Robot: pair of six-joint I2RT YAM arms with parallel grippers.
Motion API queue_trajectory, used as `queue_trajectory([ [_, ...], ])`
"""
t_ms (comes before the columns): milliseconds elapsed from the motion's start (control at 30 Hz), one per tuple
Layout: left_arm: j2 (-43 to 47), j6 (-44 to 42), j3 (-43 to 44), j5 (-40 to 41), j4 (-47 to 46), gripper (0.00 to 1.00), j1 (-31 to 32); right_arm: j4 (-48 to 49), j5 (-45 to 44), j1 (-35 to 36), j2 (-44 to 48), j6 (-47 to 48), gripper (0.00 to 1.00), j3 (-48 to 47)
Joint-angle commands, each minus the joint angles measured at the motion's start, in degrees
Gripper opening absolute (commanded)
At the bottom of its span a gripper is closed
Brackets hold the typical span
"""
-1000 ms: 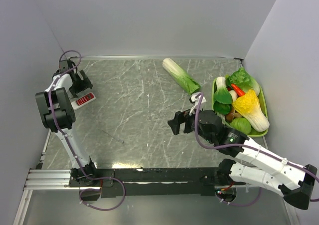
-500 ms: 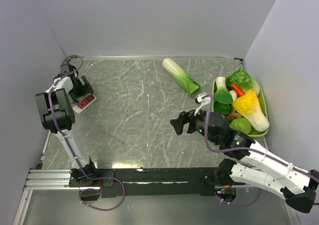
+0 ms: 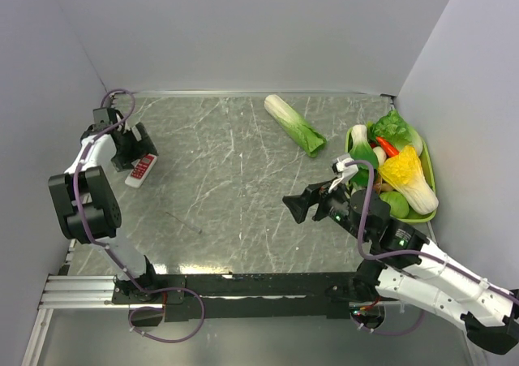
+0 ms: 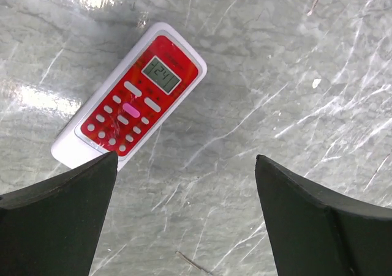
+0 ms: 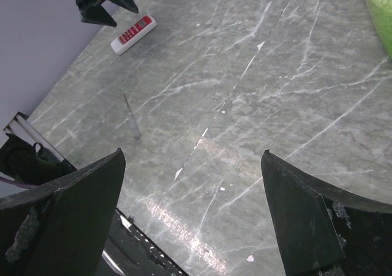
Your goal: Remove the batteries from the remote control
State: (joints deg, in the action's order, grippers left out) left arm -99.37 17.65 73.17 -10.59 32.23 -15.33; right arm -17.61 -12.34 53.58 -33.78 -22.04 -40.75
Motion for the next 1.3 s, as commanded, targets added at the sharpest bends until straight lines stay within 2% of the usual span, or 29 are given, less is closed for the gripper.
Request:
queue_trajectory([
  [0, 1.0, -1.7, 1.5, 6.1, 1.3, 0.99, 0.7, 1.3, -0.1, 0.0, 2.0, -0.2, 1.00, 0.7],
  [100, 0.3, -3.5, 4.6, 14.7, 2.0, 0.95, 2.5, 1.6, -0.7, -0.1, 2.9, 0.0, 1.00, 1.2],
  [133, 0.1, -4.2, 4.9, 16.4, 1.5, 0.85, 3.0, 1.6, -0.7, -0.1, 3.0, 0.0, 1.00, 1.3],
  [167, -0.5, -4.7, 4.9, 18.0, 0.6, 0.83, 3.5, 1.6, -0.8, -0.1, 3.1, -0.1, 1.00, 1.2],
  [233, -0.8, -6.7, 3.4, 21.6, -0.9, 0.84, 5.3, 1.7, -0.8, 0.0, 3.5, -0.1, 1.00, 0.9],
  [333, -1.6, -10.2, 1.6, 17.5, -3.4, 0.86, 5.8, 1.6, -0.8, 0.0, 4.2, 0.2, 1.00, 1.0],
  [500, -7.6, -11.5, 7.2, 13.1, 1.3, 0.88, 5.1, 2.5, -1.1, 0.0, 4.8, 0.2, 1.00, 2.0],
  [567, -8.4, -11.3, 7.7, 12.0, 1.5, 0.92, 4.2, 2.6, -1.1, 0.0, 4.6, 0.3, 1.00, 2.1],
  [600, -8.6, -11.5, 8.1, 11.8, 1.6, 0.99, 3.9, 2.4, -1.2, 0.0, 4.3, 0.3, 1.00, 2.0],
  [900, -13.4, -12.4, 8.8, 8.8, 1.7, 0.99, 3.3, 3.0, -0.9, 0.0, 3.5, 0.2, 1.00, 2.2],
  [1100, -11.4, -12.0, 6.6, 8.6, 1.2, 0.95, 3.3, 3.1, -0.8, -0.1, 3.5, 0.0, 1.00, 2.3],
  [1267, -10.6, -11.4, 5.6, 3.3, 2.0, 0.91, 3.4, 2.8, -0.8, 0.0, 3.3, -0.1, 1.00, 2.1],
])
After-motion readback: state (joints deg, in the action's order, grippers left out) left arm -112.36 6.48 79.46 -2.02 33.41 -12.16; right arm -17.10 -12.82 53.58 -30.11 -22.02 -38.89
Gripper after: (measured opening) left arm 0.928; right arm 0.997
